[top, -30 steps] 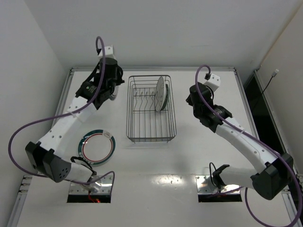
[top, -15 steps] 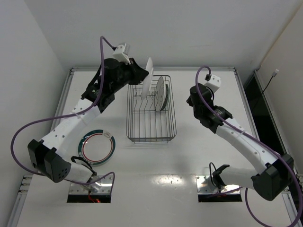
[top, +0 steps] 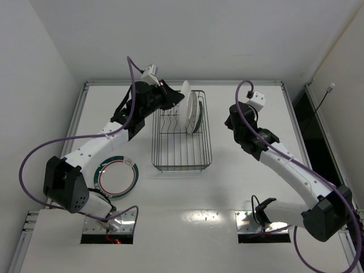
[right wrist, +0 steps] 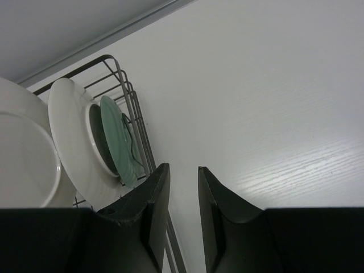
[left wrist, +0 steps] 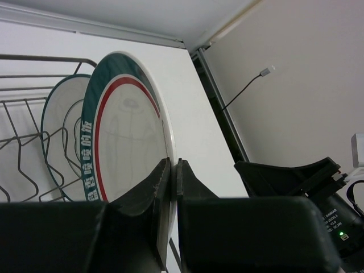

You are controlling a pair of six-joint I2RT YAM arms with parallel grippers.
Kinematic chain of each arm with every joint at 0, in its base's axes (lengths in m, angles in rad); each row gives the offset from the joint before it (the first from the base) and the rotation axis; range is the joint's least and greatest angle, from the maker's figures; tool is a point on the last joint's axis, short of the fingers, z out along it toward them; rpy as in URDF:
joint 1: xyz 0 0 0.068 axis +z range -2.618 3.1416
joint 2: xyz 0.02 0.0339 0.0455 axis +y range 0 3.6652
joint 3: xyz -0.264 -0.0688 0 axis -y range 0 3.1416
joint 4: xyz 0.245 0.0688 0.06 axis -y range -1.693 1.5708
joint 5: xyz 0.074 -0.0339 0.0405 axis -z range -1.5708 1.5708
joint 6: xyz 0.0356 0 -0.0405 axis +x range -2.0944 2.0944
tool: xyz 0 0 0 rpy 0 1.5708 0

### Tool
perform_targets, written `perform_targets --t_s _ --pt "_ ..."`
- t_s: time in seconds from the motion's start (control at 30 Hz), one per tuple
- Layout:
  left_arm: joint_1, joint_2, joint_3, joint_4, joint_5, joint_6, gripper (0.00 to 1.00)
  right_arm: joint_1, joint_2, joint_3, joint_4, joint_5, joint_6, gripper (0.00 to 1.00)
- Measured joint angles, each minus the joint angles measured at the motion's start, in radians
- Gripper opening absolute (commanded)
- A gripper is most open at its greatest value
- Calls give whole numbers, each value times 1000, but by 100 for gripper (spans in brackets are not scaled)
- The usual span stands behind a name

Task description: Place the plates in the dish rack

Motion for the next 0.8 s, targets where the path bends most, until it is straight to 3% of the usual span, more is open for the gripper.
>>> perform_targets --t_s 0.8 --pt "3 131 -39 89 -61 -59 0 -103 0 -52 23 -124 0 23"
